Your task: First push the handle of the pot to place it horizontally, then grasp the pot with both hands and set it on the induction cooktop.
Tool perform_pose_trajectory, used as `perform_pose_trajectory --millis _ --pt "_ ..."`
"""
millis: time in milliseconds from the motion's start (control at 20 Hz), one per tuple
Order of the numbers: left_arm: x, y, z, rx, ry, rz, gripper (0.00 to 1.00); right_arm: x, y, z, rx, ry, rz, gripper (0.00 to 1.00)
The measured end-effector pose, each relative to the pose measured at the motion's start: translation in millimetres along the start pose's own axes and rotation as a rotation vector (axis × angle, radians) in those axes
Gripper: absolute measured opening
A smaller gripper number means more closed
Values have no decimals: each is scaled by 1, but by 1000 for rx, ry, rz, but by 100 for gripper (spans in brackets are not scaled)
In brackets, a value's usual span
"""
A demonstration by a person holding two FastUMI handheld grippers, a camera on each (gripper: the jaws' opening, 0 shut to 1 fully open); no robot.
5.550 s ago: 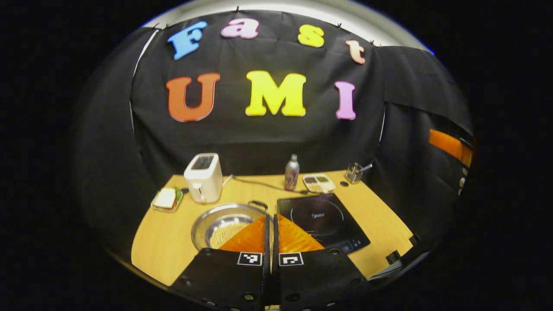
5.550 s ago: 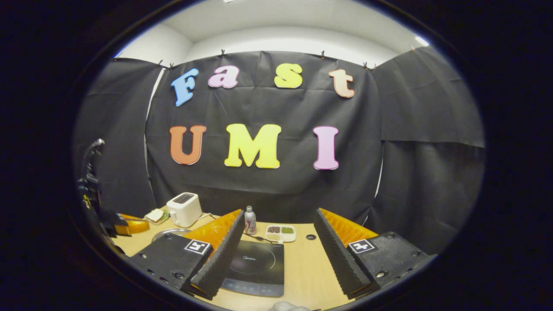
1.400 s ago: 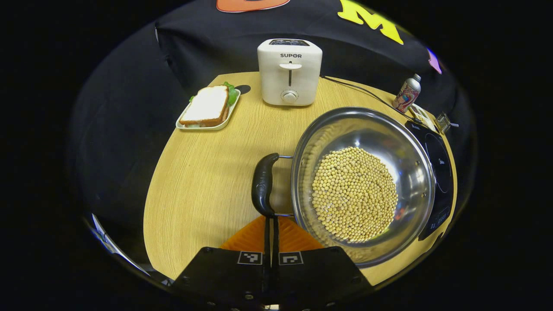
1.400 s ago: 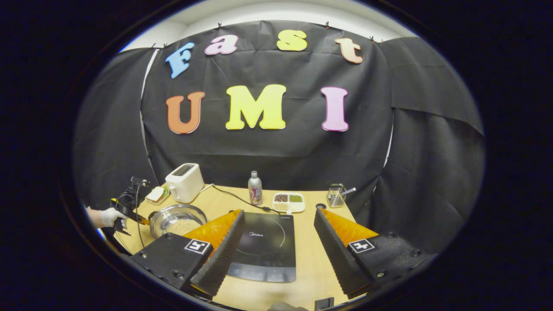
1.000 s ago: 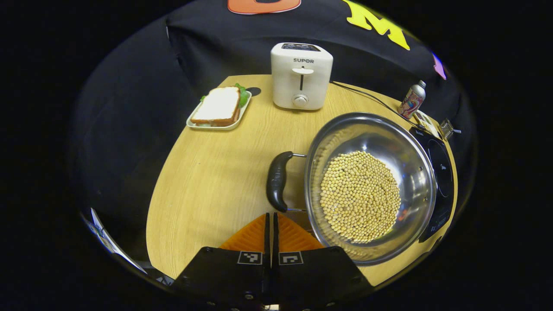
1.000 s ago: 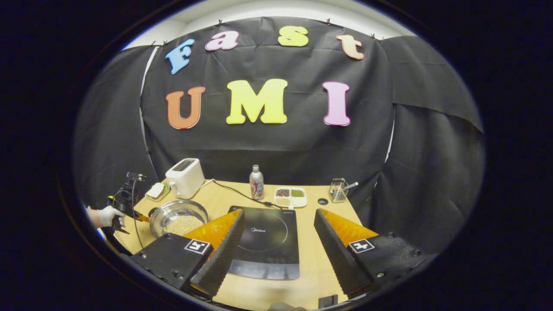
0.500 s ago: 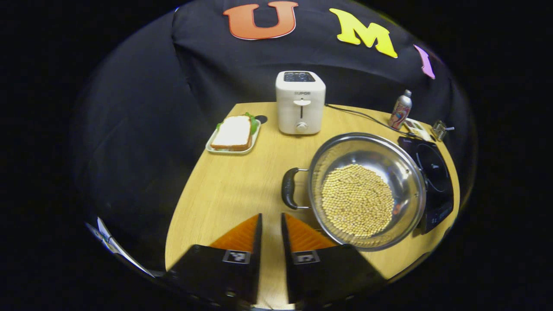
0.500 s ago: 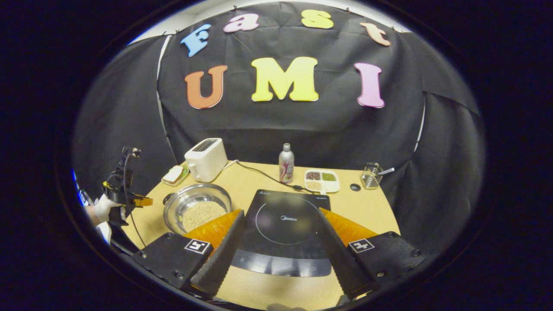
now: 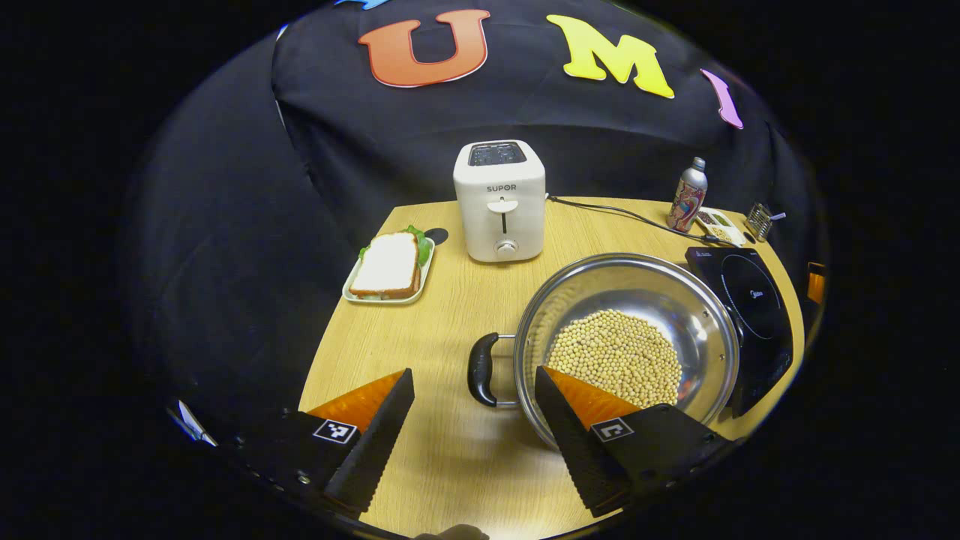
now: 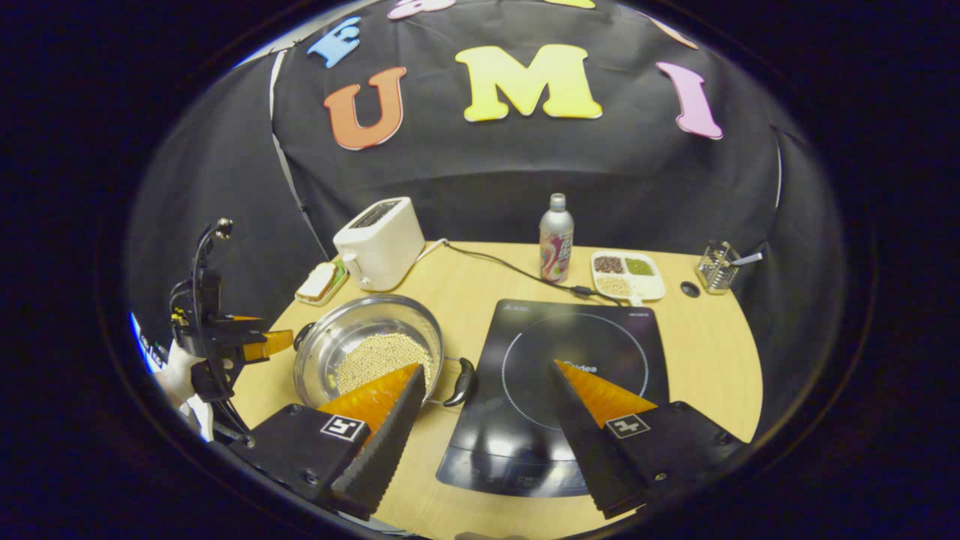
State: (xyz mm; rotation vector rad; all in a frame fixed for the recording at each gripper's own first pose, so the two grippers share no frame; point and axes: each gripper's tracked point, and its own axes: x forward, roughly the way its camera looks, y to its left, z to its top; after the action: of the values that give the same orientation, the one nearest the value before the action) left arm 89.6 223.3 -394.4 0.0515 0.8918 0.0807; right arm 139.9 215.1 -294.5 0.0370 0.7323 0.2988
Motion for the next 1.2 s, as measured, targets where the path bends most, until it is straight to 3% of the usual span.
perform_pose_trajectory --millis 300,450,500,600,650,700,750,800,850,900,1000,1150,1200 --pt "21 -9 4 42 28 3 97 68 20 -33 8 168 20 100" --pt "33 -12 -4 40 78 -3 97 92 27 -47 11 241 18 95" --pt "36 -12 -7 38 89 -6 97 97 28 -50 13 259 16 100" --pt "41 -14 -11 30 118 -14 97 106 31 -54 4 296 11 99" --pt "44 -15 -14 28 130 -16 97 110 31 -54 1 308 4 93" --pt "44 -13 -16 29 142 -15 97 111 30 -57 -1 323 -6 99" --pt "46 -12 -19 30 156 -16 100 111 30 -58 1 343 -15 99" --pt "48 -12 -21 30 174 -21 97 114 29 -56 -1 335 -23 99" --pt "49 -13 -23 26 183 -32 97 114 28 -58 -3 355 -32 93" --pt "50 -16 -25 24 196 -41 95 115 29 -55 -5 354 -39 98" --pt "51 -20 -26 28 207 -57 88 117 26 -58 -17 378 -54 95" --pt "53 -27 -27 42 225 -68 70 117 25 -58 -21 412 -83 93" --pt "56 -28 -28 46 234 -65 78 116 21 -57 -18 421 -104 92"
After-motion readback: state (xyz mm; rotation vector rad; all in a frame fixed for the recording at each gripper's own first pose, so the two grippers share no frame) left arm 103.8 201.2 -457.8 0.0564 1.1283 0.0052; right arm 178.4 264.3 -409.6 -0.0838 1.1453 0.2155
